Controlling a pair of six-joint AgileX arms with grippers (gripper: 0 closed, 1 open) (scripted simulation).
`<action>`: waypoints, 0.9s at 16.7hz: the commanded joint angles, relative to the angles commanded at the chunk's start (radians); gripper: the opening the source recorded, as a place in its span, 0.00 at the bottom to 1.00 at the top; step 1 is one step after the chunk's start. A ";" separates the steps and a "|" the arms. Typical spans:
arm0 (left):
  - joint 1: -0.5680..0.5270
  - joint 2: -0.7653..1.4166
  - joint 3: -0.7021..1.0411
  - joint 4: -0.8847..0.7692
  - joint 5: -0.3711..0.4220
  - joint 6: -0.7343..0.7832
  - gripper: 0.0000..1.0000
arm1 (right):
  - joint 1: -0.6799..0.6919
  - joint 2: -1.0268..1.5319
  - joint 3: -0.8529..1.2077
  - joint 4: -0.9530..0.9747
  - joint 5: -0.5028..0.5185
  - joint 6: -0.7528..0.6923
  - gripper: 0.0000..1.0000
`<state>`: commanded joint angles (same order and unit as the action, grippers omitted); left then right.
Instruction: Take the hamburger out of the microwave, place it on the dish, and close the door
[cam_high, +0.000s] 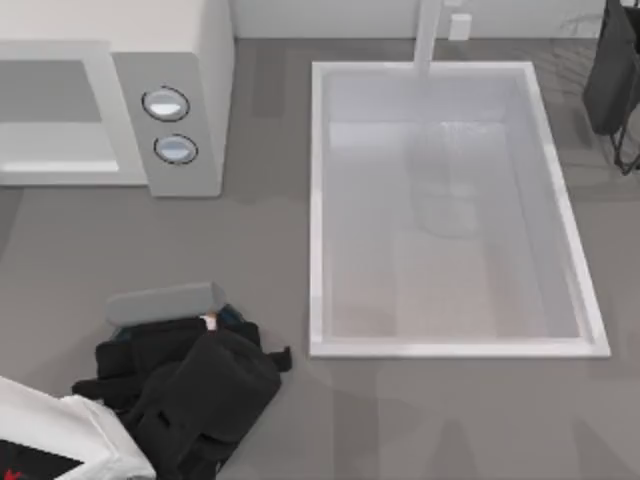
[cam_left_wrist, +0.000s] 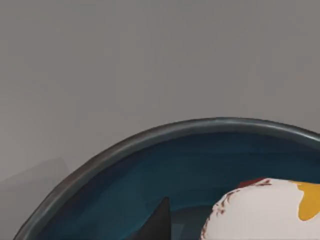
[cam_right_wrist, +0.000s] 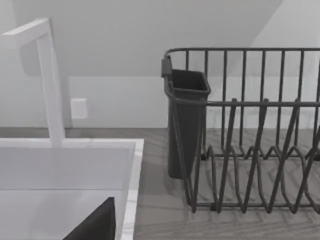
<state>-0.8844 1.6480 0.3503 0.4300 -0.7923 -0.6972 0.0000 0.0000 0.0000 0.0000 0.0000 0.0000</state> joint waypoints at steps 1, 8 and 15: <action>0.000 0.000 0.000 0.000 0.000 0.000 0.15 | 0.000 0.000 0.000 0.000 0.000 0.000 1.00; 0.000 0.000 0.000 0.000 0.000 0.000 0.68 | 0.000 0.000 0.000 0.000 0.000 0.000 1.00; 0.000 0.000 0.000 0.000 0.000 0.000 1.00 | 0.000 0.000 0.000 0.000 0.000 0.000 1.00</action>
<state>-0.8844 1.6480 0.3503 0.4300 -0.7923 -0.6972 0.0000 0.0000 0.0000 0.0000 0.0000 0.0000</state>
